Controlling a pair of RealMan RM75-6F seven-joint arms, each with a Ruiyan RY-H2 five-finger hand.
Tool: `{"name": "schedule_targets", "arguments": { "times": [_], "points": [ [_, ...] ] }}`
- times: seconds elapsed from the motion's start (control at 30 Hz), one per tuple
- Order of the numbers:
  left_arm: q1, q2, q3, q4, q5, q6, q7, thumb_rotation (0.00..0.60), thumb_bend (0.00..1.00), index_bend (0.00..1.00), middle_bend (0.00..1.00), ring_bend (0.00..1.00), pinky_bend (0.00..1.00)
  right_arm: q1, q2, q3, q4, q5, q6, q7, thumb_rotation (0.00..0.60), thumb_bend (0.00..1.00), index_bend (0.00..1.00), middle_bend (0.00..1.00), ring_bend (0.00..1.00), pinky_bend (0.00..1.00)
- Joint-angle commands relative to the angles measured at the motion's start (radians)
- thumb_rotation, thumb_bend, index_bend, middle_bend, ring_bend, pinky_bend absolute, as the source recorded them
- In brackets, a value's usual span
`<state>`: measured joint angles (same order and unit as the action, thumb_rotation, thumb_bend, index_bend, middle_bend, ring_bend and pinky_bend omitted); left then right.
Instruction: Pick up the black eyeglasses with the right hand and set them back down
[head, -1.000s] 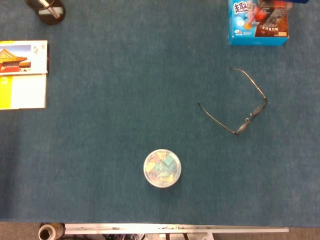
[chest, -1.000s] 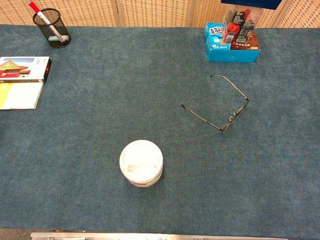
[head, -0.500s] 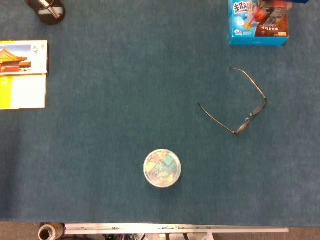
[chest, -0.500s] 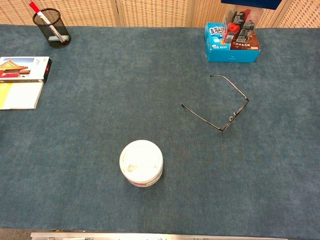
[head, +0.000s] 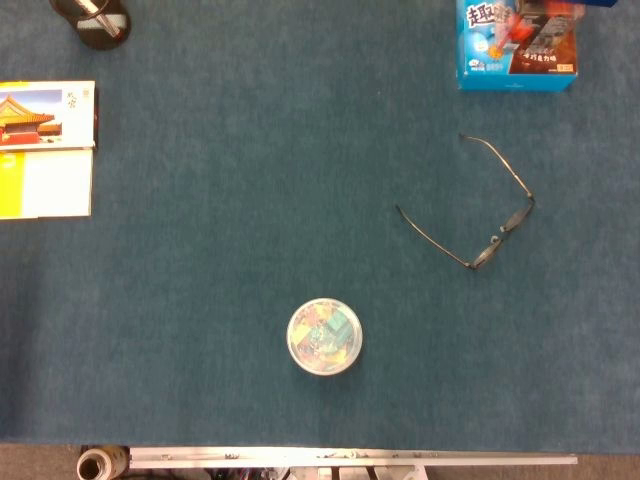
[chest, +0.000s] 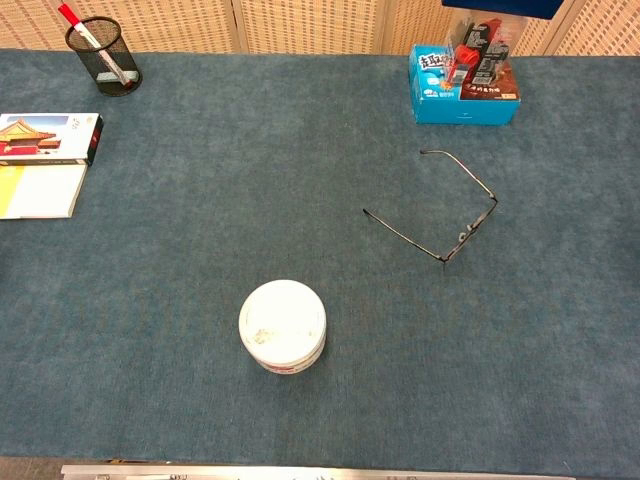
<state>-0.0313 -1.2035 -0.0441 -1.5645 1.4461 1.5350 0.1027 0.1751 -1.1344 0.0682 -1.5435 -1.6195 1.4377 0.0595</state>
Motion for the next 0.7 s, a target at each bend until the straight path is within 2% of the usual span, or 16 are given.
{"name": "schedule_targets", "arguments": {
  "times": [0.03, 0.37, 0.57, 0.7],
  "points": [
    [0.001, -0.002, -0.001, 0.007, -0.003, -0.003, -0.008, 0.600, 0.51, 0.31, 0.43, 0.36, 0.56, 0.029, 0.009, 0.002, -0.019, -0.006, -0.036, -0.018, 0.600, 0.84, 0.52, 0.45, 0.33, 0.44],
    [-0.005, -0.007, -0.007, 0.032, -0.013, -0.022, -0.032, 0.600, 0.51, 0.31, 0.43, 0.36, 0.56, 0.118, 0.011, 0.010, -0.046, -0.007, -0.152, -0.059, 0.600, 0.99, 0.52, 0.44, 0.33, 0.44],
    [-0.009, -0.010, -0.010, 0.041, -0.015, -0.030, -0.038, 0.600, 0.51, 0.31, 0.43, 0.36, 0.56, 0.168, 0.016, -0.001, -0.053, -0.023, -0.219, -0.076, 0.600, 1.00, 0.52, 0.42, 0.31, 0.44],
    [-0.014, -0.012, -0.011, 0.048, -0.019, -0.041, -0.041, 0.600, 0.51, 0.31, 0.43, 0.36, 0.56, 0.202, 0.023, -0.012, -0.063, -0.011, -0.287, -0.094, 0.600, 1.00, 0.45, 0.38, 0.27, 0.39]
  ]
}}
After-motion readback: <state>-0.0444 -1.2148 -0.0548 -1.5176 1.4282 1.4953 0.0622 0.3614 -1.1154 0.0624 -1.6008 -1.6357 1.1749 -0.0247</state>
